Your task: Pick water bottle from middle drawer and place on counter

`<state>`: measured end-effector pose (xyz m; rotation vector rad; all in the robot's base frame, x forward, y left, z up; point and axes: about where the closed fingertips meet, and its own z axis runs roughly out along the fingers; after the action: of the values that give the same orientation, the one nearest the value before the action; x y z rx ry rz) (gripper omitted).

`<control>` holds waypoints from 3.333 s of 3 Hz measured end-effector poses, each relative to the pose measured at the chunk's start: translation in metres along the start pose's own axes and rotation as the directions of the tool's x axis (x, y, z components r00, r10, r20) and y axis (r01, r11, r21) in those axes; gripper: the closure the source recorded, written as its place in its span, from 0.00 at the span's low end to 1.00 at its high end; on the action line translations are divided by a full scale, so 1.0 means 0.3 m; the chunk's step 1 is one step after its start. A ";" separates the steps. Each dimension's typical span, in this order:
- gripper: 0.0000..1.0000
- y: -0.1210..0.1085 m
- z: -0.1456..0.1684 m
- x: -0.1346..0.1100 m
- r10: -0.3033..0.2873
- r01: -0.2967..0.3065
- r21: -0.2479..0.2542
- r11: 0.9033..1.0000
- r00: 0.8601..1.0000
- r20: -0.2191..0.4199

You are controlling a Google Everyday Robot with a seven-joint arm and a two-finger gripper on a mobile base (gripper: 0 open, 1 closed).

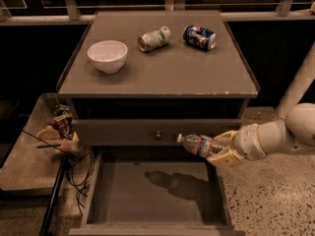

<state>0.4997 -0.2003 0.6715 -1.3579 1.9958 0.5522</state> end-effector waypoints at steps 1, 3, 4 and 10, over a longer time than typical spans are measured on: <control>1.00 0.005 -0.053 -0.025 -0.004 0.004 0.028 1.000 1.000 -0.009; 1.00 0.029 -0.286 -0.224 -0.013 0.006 0.218 0.976 0.999 0.034; 1.00 0.038 -0.465 -0.399 -0.082 0.064 0.330 0.942 0.996 0.041; 1.00 -0.443 -0.467 -0.848 -0.166 0.175 0.512 0.841 0.984 -0.064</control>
Offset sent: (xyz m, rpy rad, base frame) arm -0.0163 -0.0238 0.1285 -0.0508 -0.2014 -0.2365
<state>0.6474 -0.1764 0.9537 -1.1780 1.8284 -0.0859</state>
